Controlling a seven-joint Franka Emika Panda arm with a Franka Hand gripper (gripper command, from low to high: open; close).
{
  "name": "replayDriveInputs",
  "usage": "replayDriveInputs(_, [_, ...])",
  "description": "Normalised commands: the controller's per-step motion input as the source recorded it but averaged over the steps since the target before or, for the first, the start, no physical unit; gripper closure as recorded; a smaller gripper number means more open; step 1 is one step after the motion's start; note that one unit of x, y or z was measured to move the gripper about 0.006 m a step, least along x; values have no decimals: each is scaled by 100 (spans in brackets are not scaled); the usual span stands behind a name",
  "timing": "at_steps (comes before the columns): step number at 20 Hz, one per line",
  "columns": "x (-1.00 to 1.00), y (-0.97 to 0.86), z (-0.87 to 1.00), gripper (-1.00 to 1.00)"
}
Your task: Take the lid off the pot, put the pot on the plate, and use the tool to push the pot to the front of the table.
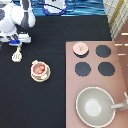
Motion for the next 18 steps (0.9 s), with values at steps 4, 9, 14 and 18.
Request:
replayDriveInputs(4, [0,-1,-10,100])
replayDriveInputs(9, [2,0,-2,100])
replayDriveInputs(14, [-21,29,52,100])
replayDriveInputs(18, [-57,47,95,100])
